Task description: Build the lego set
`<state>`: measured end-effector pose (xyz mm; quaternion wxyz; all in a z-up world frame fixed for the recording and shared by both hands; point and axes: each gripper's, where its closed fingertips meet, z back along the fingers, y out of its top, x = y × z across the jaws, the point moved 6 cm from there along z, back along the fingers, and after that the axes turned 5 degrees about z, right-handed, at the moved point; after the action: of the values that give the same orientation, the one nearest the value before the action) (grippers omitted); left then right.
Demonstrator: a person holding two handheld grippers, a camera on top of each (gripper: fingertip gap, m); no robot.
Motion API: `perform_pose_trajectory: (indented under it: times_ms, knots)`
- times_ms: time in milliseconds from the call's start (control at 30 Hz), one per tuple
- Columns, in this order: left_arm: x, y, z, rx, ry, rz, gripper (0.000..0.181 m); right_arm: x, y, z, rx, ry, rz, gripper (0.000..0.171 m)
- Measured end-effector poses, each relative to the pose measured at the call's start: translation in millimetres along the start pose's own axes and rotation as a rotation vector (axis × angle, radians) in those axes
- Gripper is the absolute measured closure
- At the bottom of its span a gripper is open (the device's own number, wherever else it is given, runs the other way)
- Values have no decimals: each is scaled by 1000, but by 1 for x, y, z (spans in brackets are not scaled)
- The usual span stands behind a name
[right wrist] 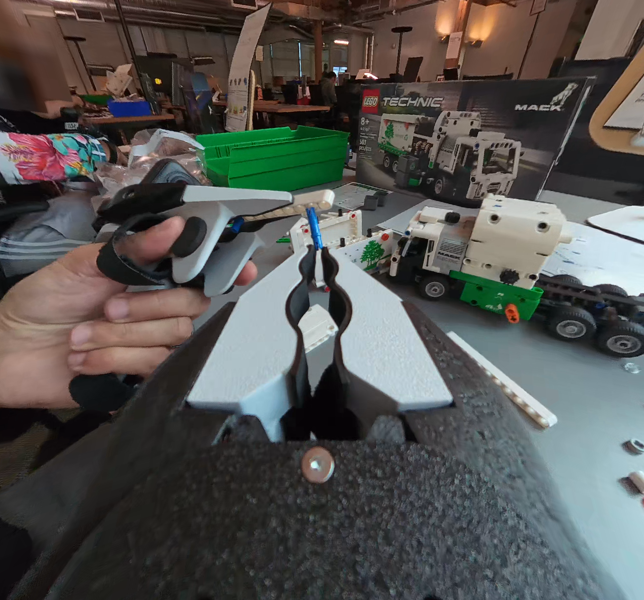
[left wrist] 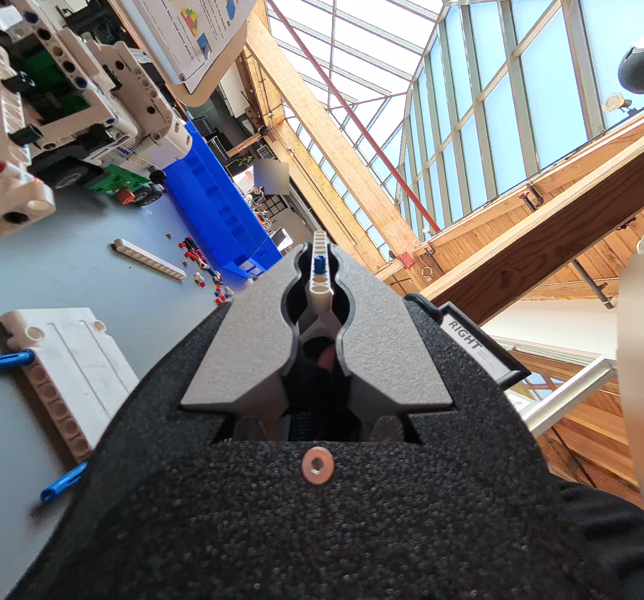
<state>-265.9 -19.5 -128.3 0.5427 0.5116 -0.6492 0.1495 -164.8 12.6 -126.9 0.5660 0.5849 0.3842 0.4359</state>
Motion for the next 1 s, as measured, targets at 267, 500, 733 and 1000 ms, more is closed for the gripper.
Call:
perform_pose_trajectory:
  times_ms: [267, 500, 733, 1000]
  knots:
    - [1, 4, 0, -50, 50, -229, 177, 1, -4, -3, -28, 104, -146, 169]
    - [0, 2, -2, -95, 117, -340, 179, 2, -8, -4, -46, 189, -262, 169]
    - [2, 14, 4, -90, 131, -337, 177, 13, -9, 3, -159, 210, -187, 169]
    - [-17, 12, 19, -427, 375, -608, 176, 30, -61, 34, -827, 307, 269, 169]
